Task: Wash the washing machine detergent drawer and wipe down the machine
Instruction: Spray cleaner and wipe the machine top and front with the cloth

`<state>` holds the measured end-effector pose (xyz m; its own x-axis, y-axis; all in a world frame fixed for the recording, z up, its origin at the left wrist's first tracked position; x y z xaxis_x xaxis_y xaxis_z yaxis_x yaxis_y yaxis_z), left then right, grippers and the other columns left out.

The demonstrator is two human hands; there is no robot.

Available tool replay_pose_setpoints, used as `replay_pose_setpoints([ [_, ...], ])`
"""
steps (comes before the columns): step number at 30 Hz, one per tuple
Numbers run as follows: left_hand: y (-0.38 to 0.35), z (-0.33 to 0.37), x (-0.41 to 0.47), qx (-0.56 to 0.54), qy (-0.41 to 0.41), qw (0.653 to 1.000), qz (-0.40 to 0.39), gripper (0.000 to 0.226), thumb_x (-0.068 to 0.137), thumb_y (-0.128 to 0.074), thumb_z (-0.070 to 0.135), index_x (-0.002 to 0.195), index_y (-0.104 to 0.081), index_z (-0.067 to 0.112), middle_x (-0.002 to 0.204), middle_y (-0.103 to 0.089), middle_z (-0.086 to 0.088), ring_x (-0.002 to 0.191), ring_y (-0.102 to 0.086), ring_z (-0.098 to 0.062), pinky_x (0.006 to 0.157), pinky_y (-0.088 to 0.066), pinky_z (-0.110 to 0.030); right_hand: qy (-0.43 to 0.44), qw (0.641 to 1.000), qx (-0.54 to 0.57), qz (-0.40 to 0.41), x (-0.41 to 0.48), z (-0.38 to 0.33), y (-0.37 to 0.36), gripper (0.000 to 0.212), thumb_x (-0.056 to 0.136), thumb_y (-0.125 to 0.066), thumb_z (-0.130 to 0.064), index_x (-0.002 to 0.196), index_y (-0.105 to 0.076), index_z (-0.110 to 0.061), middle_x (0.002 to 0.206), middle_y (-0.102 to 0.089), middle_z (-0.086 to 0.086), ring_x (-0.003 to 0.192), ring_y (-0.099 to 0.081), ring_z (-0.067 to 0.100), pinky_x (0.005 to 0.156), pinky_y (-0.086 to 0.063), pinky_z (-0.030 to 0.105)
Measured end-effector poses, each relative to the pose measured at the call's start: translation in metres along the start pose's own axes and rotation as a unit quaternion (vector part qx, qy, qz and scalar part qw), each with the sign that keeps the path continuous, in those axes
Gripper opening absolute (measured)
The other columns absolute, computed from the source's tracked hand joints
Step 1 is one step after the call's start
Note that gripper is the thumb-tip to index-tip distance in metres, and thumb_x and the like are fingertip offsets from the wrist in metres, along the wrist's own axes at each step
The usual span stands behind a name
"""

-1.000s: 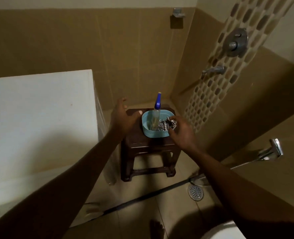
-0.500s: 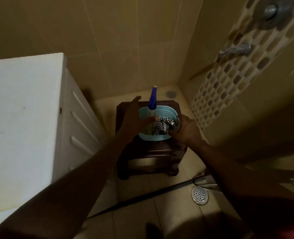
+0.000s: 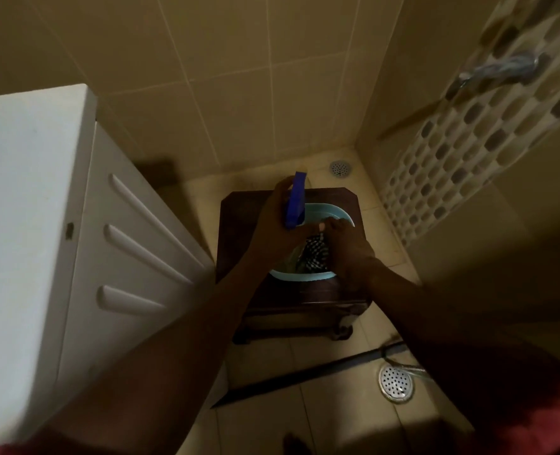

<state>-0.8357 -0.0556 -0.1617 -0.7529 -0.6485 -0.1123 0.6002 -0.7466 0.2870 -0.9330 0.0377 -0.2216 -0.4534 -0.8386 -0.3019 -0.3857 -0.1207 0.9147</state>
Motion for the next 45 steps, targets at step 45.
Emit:
replay_pose_setpoints([
  [45, 0.296, 0.122, -0.32, -0.264, 0.065, 0.953, 0.137, 0.018, 0.086, -0.072, 0.027, 0.085, -0.061, 0.014, 0.077, -0.065, -0.007, 0.057, -0.057, -0.021, 0.061, -0.051, -0.033, 0.037, 0.843, 0.449, 0.292, -0.12, -0.371, 0.195, 0.038, 0.076, -0.07, -0.028, 0.109, -0.058, -0.014, 0.095, -0.063, -0.007, 0.087, -0.061, 0.012, 0.075, -0.049, 0.023],
])
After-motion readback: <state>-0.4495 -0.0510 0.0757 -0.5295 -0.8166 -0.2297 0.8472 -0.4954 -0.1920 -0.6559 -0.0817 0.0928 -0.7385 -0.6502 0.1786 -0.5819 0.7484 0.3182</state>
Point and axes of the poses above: each hand's wrist, its own x-axis towards the middle knuckle, its own y-axis out of the back of the hand, z = x × y, the point moved 8 cm from there along x, towards the middle knuckle
